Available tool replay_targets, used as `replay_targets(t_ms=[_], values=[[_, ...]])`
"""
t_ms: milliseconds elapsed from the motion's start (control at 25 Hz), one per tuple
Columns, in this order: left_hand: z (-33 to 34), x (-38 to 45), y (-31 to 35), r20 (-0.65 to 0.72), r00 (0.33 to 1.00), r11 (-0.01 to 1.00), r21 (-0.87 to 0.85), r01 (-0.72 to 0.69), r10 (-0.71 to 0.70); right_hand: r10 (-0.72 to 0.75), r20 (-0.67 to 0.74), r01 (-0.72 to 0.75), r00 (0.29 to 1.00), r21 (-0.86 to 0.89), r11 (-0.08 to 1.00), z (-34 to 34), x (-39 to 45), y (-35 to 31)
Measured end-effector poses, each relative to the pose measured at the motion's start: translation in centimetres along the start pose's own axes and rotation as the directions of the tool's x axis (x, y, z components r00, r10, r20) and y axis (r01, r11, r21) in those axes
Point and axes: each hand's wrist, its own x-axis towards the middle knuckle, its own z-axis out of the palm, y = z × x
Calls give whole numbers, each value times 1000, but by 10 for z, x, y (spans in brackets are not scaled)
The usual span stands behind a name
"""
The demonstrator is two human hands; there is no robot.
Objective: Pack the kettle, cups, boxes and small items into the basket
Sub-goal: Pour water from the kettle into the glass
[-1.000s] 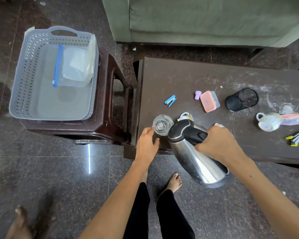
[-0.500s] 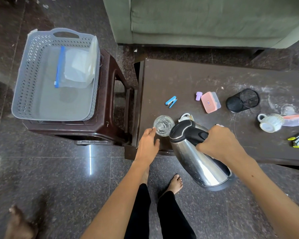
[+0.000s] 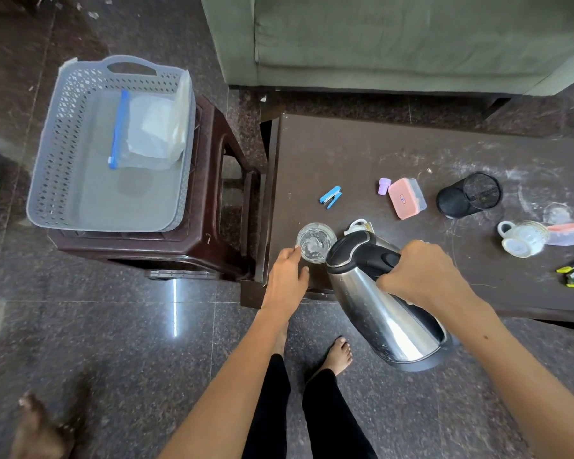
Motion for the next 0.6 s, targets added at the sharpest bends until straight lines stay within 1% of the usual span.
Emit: replay_targets(t_ms=[320,600], values=[[-1,0,1,6,1000,1000,23,-3,3,10,21,-10,1000,20,1000,-1,1,-1],[-2,0,3,13,1000,1000,19,13,-13,14,42,-15,999,3,1000,-2,5,-4]])
